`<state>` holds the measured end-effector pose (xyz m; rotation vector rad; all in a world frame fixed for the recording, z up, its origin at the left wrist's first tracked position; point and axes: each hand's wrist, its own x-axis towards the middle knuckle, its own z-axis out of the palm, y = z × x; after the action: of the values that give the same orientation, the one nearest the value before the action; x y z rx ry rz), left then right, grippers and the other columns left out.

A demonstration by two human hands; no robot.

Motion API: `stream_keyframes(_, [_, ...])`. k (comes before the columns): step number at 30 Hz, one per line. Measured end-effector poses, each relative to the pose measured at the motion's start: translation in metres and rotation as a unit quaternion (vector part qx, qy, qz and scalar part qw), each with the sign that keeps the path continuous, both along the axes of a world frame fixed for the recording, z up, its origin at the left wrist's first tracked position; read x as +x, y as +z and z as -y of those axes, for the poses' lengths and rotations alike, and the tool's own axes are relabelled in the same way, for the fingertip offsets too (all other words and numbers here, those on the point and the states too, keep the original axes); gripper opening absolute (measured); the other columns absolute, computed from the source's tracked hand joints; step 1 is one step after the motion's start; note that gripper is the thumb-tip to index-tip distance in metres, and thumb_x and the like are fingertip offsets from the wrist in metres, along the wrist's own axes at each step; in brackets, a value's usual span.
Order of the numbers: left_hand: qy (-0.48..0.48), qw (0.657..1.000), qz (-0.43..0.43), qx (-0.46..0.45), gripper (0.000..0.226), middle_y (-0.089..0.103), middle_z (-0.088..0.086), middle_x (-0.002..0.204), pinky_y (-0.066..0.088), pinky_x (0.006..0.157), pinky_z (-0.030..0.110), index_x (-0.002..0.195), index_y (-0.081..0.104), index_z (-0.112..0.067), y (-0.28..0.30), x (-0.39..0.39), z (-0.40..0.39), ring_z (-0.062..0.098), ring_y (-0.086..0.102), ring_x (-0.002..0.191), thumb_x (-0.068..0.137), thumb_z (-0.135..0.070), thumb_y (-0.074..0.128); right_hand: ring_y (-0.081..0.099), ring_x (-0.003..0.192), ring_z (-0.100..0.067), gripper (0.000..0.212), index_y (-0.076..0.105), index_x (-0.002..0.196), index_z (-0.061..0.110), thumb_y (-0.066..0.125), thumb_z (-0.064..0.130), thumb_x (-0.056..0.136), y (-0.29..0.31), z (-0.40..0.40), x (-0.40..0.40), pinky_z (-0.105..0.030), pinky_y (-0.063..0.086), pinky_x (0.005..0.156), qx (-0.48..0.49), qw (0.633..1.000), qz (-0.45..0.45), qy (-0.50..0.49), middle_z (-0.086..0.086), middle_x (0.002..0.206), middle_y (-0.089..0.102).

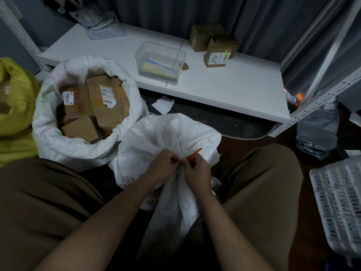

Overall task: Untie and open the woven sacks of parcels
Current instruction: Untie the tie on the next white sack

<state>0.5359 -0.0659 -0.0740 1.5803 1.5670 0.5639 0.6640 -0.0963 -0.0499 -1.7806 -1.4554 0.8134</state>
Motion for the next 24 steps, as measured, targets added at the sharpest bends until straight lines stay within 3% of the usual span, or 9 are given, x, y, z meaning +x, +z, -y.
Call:
stream_keyframes(3, [0.000, 1.000, 0.015, -0.007, 0.016, 0.066, 0.007, 0.089, 0.046, 0.067, 0.023, 0.089, 0.070, -0.004, -0.005, -0.002, 0.003, 0.015, 0.063, 0.077, 0.085, -0.019, 0.067, 0.051, 0.060, -0.005, 0.011, 0.061, 0.079, 0.006, 0.065, 0.013, 0.087, -0.001, -0.001, 0.002, -0.018, 0.036, 0.057, -0.001, 0.998, 0.031, 0.053, 0.005, 0.067, 0.060])
stream_keyframes(5, [0.002, 1.000, 0.022, -0.016, 0.015, 0.065, 0.004, 0.087, 0.043, 0.064, 0.018, 0.088, 0.069, -0.006, -0.007, -0.002, 0.006, 0.011, 0.062, 0.075, 0.085, -0.021, 0.067, 0.052, 0.062, -0.008, 0.011, 0.061, 0.078, 0.006, 0.063, 0.011, 0.087, -0.003, 0.000, 0.003, -0.021, 0.036, 0.059, -0.011, 0.995, 0.055, 0.085, 0.000, 0.070, 0.063])
stream_keyframes(10, [0.011, 0.999, 0.036, -0.029, 0.012, 0.065, 0.001, 0.088, 0.043, 0.065, 0.016, 0.088, 0.067, -0.009, -0.002, 0.000, 0.005, 0.012, 0.063, 0.080, 0.086, -0.021, 0.064, 0.057, 0.062, 0.001, 0.013, 0.062, 0.076, 0.010, 0.067, 0.016, 0.086, -0.004, 0.004, 0.004, -0.010, 0.042, 0.061, 0.012, 0.999, -0.015, 0.026, 0.013, 0.065, 0.059])
stream_keyframes(16, [-0.018, 0.998, 0.021, -0.048, 0.016, 0.067, 0.004, 0.088, 0.045, 0.070, 0.023, 0.093, 0.068, -0.007, 0.006, -0.002, 0.004, 0.013, 0.062, 0.078, 0.089, -0.021, 0.062, 0.061, 0.067, -0.014, 0.011, 0.059, 0.083, 0.008, 0.061, 0.015, 0.091, -0.007, 0.003, 0.002, -0.028, 0.047, 0.063, 0.025, 0.997, 0.050, 0.054, -0.002, 0.074, 0.067])
stream_keyframes(21, [-0.016, 0.998, 0.015, -0.056, 0.012, 0.058, -0.005, 0.082, 0.040, 0.067, 0.019, 0.088, 0.063, -0.007, 0.003, -0.004, 0.010, 0.007, 0.056, 0.073, 0.088, -0.019, 0.064, 0.059, 0.073, -0.019, 0.009, 0.059, 0.083, 0.005, 0.060, 0.012, 0.089, -0.011, 0.002, 0.007, -0.029, 0.043, 0.065, -0.015, 0.983, 0.095, 0.158, -0.006, 0.079, 0.064])
stream_keyframes(24, [-0.007, 0.999, 0.020, -0.036, 0.011, 0.063, 0.004, 0.093, 0.042, 0.070, 0.020, 0.091, 0.065, -0.008, 0.004, -0.003, 0.009, 0.014, 0.060, 0.082, 0.088, -0.019, 0.063, 0.059, 0.066, -0.012, 0.016, 0.057, 0.073, 0.013, 0.067, 0.011, 0.086, -0.008, -0.006, 0.009, -0.023, 0.046, 0.065, -0.041, 0.998, 0.006, 0.053, 0.002, 0.068, 0.062])
